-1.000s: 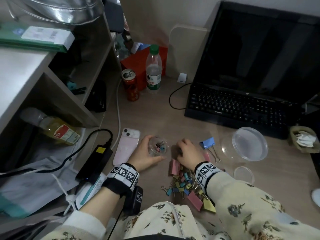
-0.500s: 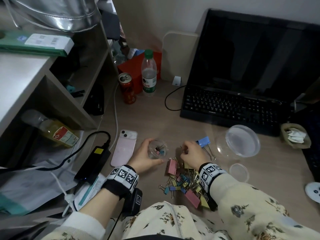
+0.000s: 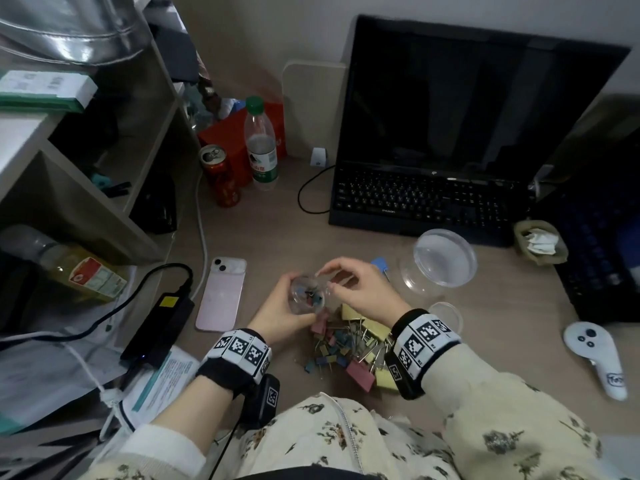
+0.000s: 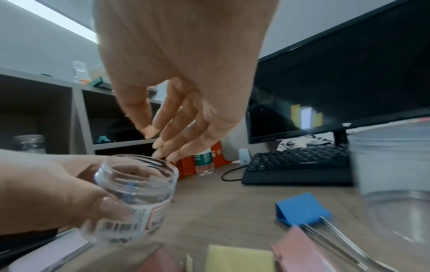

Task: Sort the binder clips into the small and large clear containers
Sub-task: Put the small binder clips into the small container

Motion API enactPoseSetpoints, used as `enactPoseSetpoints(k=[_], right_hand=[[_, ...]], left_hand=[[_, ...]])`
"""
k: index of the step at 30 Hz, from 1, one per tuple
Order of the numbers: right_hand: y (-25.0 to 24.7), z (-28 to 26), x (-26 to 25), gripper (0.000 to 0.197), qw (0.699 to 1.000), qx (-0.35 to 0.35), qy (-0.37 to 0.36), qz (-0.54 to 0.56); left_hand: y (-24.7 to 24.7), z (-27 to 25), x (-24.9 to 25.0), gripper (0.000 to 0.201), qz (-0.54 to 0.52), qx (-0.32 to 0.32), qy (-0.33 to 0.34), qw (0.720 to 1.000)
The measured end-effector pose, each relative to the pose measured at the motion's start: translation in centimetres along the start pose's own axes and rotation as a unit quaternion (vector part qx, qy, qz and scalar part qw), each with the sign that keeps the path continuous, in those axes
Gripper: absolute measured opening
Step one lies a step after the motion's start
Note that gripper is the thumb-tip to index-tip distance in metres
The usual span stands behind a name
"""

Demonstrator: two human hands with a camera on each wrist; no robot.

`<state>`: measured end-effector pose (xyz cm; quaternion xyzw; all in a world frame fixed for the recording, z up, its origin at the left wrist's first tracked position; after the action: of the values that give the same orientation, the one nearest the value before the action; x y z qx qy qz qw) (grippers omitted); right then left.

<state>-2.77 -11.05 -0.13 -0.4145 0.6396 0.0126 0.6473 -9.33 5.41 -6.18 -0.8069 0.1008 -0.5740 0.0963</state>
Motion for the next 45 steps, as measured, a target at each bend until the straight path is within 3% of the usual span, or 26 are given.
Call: enactPoseSetpoints(k=[3, 7, 9, 14, 21, 27, 32, 38, 45], right_hand=[[-1.1, -1.1, 1.9, 0.021, 0.999, 0.039, 0.025, -0.025], [0.6, -2.2, 3.3, 0.014, 0.980, -0.083, 0.051, -0.172], [2.4, -2.6, 3.6, 0.022, 0.962, -0.138, 0.085, -0.220], [5.1, -3.0, 3.9, 0.036, 0.929, -0.167, 0.094, -0.318], [6.3, -3.2, 4.0, 0.054, 0.940, -0.145, 0.094, -0.293], [7.8, -3.8, 4.0, 0.063, 0.908, -0.169, 0.058, -0.378], [8.2, -3.9, 4.0, 0.055, 0.897, -0.185, 0.055, -0.398], [6.8, -3.8, 4.5, 0.033, 0.934, -0.146, 0.072, -0.318], [3.7, -3.7, 5.5, 0.012, 0.981, -0.020, 0.166, -0.099]], left_hand=[[-0.1, -0.5, 0.0, 0.080, -0.004, 0.021, -0.007, 1.000], [-0.6, -1.5, -0.4, 0.081, -0.023, 0.074, -0.019, 0.997], [-1.0, -2.1, -0.4, 0.081, -0.019, 0.093, -0.013, 0.995], [-1.4, -3.5, -1.1, 0.080, -0.013, 0.109, -0.016, 0.994], [-1.9, -4.6, -1.0, 0.073, -0.001, 0.130, -0.001, 0.992], [-1.9, -4.7, -1.0, 0.075, 0.004, 0.123, 0.005, 0.992], [-1.5, -4.7, -1.1, 0.078, 0.006, 0.110, 0.012, 0.994], [-1.2, -4.8, -0.9, 0.082, 0.020, 0.104, 0.006, 0.994], [-0.4, -4.4, -0.6, 0.085, 0.036, 0.089, -0.011, 0.995]])
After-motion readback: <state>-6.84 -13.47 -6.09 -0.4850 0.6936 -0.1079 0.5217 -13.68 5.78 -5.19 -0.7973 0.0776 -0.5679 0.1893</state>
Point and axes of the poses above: each hand's wrist, its own z-axis towards the middle knuckle, its own y-axis out of the palm, x = y × z, the point moved 3 cm from there along z, towards the middle knuckle, and after that the axes turned 2 degrees about y, right-handed, at the moved point
